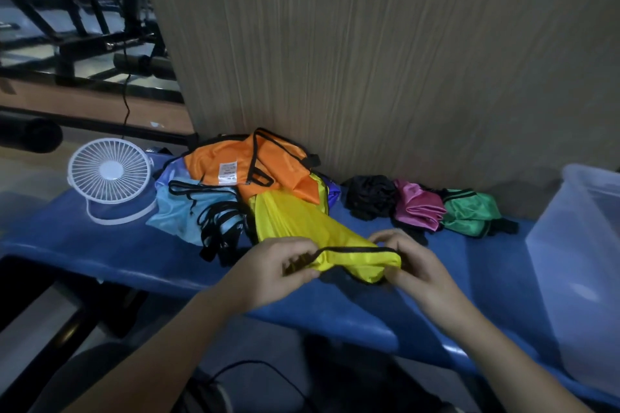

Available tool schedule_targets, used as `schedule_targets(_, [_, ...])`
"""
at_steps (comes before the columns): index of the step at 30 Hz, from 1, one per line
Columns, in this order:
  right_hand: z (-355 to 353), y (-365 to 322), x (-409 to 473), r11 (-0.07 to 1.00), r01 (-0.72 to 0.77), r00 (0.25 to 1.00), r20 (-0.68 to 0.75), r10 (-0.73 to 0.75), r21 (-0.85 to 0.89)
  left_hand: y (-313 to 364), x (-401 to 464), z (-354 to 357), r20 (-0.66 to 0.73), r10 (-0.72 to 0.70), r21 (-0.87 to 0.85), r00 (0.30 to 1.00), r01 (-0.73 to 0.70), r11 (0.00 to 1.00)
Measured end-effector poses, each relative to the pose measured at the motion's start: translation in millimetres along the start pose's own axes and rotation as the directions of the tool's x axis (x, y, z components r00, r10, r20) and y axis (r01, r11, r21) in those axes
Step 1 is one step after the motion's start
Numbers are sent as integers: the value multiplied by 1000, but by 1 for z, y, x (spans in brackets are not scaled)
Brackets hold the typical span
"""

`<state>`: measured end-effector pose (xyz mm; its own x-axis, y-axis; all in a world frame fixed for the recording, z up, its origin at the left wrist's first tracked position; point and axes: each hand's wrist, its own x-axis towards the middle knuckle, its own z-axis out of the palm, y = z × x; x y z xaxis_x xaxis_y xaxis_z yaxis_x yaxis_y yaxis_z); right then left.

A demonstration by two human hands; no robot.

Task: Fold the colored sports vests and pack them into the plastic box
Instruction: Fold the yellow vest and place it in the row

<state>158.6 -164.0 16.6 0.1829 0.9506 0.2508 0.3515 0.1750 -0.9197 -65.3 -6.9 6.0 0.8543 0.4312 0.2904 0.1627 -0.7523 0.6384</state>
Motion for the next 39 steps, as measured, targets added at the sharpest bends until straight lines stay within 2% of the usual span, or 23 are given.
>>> schedule_targets(2, [-5,2,-8,999,-30,999,20,29,29,8,2,5,55,5,-33,998,-4,999])
schedule_targets(6, [-11,13,-10,994,-73,995,55,78,-77,18,10,25,155,24,-44,988,-17,999])
schedule_targets(9, [-4,13,-1,987,-138,990,-40,135,-80,26,17,46,192,64,-35,979,-58,998])
schedule_targets(13, [12,21,14,923,-225,973,-127,194,-314,32,25,67,239,103,-60,966,-91,994])
schedule_targets(16, [26,28,25,857,-234,971,-62,233,-459,34,24,75,272,92,-64,958,-78,995])
schedule_targets(21, [47,27,52,855,-216,965,28,259,-471,41,14,87,366,192,-110,911,-162,981])
schedule_targets(24, [61,30,63,791,-197,964,32,263,-579,43,10,89,414,219,-93,884,-198,976])
schedule_targets(26, [69,33,67,734,-188,966,11,257,-653,42,9,86,424,204,-110,882,-174,979])
schedule_targets(30, [71,37,70,694,-175,973,-16,230,-698,32,10,61,379,101,-209,920,-21,978])
schedule_targets(32, [66,37,69,700,-181,972,-15,236,-691,22,10,44,309,65,-165,949,-14,986])
schedule_targets(35, [56,35,64,710,-183,969,-4,246,-680,2,10,24,130,-21,-41,991,27,999])
schedule_targets(39, [48,32,55,705,-196,962,7,273,-681,-18,11,15,-32,-97,69,995,99,993])
